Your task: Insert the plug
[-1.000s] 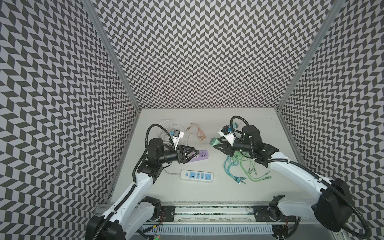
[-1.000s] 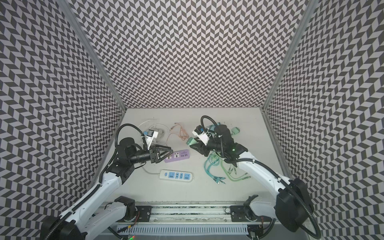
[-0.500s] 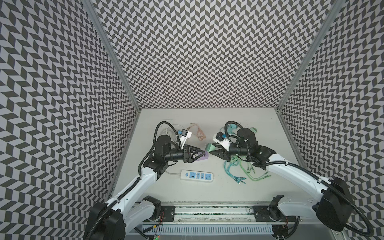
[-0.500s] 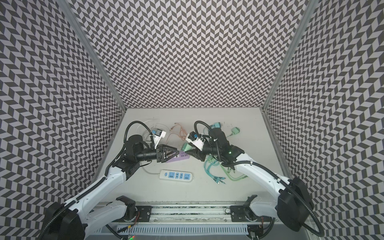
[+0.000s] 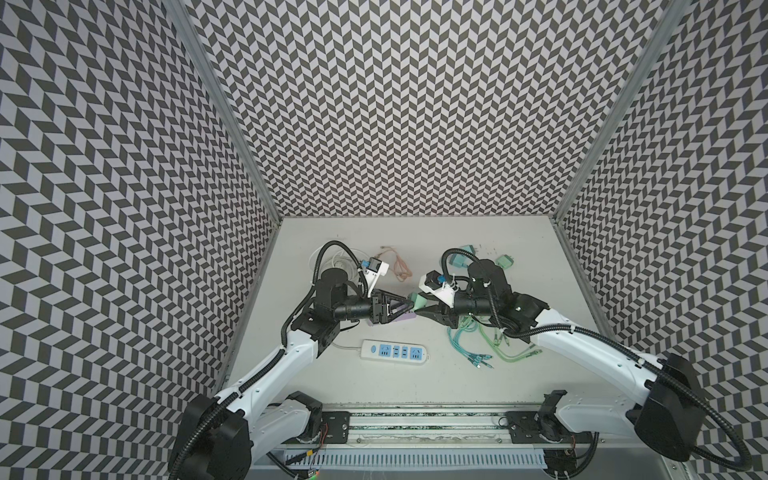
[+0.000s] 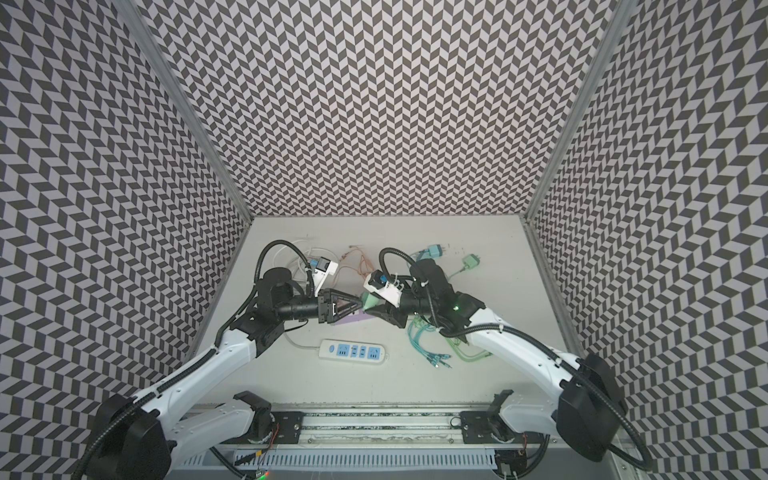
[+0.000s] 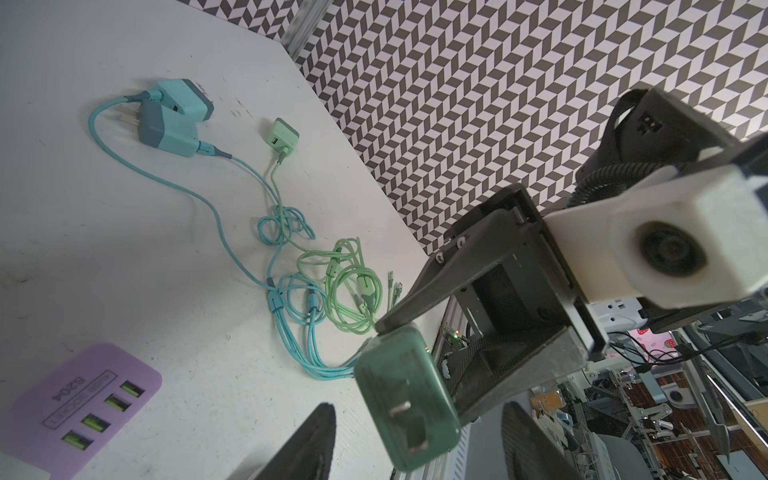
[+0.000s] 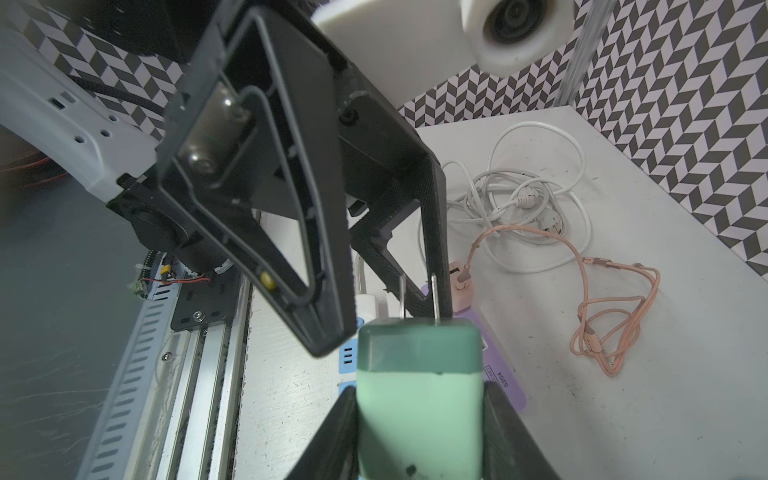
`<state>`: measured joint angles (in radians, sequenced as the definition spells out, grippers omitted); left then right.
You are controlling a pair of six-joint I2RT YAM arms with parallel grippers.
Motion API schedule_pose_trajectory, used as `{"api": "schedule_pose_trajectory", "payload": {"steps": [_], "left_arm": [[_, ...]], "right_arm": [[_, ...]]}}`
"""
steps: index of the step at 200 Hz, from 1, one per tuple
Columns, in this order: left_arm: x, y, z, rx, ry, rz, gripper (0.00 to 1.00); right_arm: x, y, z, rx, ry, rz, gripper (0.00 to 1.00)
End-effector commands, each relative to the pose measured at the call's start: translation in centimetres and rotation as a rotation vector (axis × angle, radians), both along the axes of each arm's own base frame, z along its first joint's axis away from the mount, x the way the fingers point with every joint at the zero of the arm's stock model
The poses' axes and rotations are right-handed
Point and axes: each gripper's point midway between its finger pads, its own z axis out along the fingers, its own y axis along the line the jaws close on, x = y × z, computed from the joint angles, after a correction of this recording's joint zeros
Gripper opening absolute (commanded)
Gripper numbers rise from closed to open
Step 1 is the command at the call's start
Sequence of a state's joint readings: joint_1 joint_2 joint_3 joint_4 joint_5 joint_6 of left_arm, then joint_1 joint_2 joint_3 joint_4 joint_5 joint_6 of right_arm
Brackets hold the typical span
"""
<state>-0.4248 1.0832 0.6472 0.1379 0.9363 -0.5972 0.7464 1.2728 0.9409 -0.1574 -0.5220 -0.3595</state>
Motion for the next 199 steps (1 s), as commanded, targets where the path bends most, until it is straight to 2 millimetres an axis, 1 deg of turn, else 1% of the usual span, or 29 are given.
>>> {"api": "schedule_pose_trajectory", "payload": {"steps": [1,30,69,99,123,133,155,199], "left_arm": [[0.2,-0.4,1.1,-0.015,-0.039,-0.011,0.61],[0.3,-0.6,0.9,-0.01,-0.03,-0.017,0.56],[0.2,-0.8,0.9,-0.009,-0.027,-0.022,0.54],[0.2,-0.8,0.9,-0.007,-0.027,-0.023,0.48],[0.1,-0.8,0.8,-0.006,-0.021,-0.027,0.4],[0.1,-0.8,0.9,-0.006,-0.022,-0.028,0.34],[0.0,-0.8,0.9,-0.007,-0.022,-0.029,0.25],[0.1,-0.8,0.9,-0.008,-0.025,-0.025,0.1]], "right_arm": [[0.1,0.6,2.5,0.035,-0.089,0.019,0.31],[0.0,0.7,2.5,0.03,-0.094,0.019,0.31],[0.0,0.8,2.6,0.025,-0.101,0.017,0.31],[-0.1,0.9,2.5,0.019,-0.106,0.016,0.31],[-0.1,0.9,2.6,0.018,-0.11,0.015,0.32],[-0.1,0.9,2.6,0.017,-0.112,0.011,0.32],[0.0,0.9,2.7,0.017,-0.117,-0.001,0.33],[0.2,0.4,3.5,0.034,-0.128,-0.034,0.41]]}}
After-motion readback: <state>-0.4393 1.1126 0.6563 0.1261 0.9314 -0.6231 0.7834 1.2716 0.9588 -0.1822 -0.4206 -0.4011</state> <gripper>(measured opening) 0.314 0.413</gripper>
